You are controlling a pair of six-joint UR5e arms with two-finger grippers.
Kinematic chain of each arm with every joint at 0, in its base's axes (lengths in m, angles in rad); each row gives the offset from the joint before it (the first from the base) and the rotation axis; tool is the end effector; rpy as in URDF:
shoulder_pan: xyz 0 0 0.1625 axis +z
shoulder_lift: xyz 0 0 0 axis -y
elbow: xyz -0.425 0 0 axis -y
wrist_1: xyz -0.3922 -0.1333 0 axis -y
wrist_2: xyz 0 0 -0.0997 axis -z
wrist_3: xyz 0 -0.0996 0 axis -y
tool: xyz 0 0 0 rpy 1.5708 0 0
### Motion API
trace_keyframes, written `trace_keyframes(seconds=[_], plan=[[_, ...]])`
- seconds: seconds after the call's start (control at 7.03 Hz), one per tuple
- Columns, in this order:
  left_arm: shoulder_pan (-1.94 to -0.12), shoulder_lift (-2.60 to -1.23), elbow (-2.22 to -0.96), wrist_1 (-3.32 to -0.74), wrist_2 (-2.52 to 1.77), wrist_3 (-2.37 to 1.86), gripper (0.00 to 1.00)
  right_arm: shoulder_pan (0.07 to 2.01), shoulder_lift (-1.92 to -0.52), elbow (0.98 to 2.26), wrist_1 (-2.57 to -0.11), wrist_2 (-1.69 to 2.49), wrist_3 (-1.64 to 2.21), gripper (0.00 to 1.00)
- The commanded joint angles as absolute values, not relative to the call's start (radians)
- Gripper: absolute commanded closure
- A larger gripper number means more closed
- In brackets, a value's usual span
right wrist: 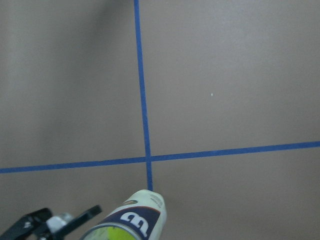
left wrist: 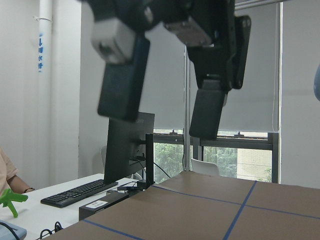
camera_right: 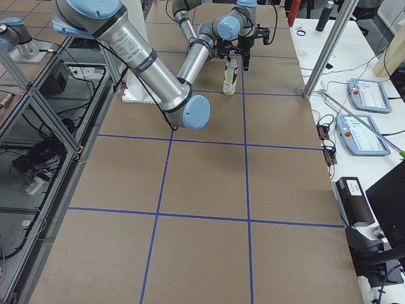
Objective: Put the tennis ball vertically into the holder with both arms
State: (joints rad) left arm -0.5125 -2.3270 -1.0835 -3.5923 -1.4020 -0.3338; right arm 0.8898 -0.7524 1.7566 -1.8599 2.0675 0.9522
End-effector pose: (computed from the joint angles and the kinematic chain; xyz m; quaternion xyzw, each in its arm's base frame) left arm 0.5172 -0.4631 0.2278 0.7188 0.5552 0.0740 0.4119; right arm -0.3447 -0.5618 0.1228 0.0645 -0.4049 0.0375 0.9113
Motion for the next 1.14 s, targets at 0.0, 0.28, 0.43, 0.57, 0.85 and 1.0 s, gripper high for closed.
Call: trace_keyframes(seconds=[0.0, 0.28, 0.43, 0.57, 0.85, 1.0], plan=[[-0.54, -2.243, -1.146, -3.583, -1.408, -0.334, 0.02, 1.026, -0.9, 1.756, -1.852, 2.111, 0.634, 0.0], [-0.622, -2.188, -1.161, -3.559, -1.49, -0.337, 0.02, 1.18, -1.001, 1.706, -1.853, 2.159, 0.327, 0.0], [-0.652, -2.162, -1.192, -3.487, -1.524, -0.366, 0.02, 1.259, -1.059, 1.653, -1.85, 2.204, 0.152, 0.0], [-0.687, -2.105, -1.227, -3.455, -1.528, -0.429, 0.01, 1.335, -1.122, 1.569, -1.741, 2.221, 0.026, 0.0], [-0.797, -2.017, -1.31, -3.276, -1.628, -0.434, 0.01, 1.44, -1.219, 1.421, -1.573, 2.275, -0.151, 0.0], [-0.866, -1.972, -1.346, -3.154, -1.714, -0.434, 0.01, 1.477, -1.27, 1.414, -1.572, 2.273, -0.197, 0.0]])
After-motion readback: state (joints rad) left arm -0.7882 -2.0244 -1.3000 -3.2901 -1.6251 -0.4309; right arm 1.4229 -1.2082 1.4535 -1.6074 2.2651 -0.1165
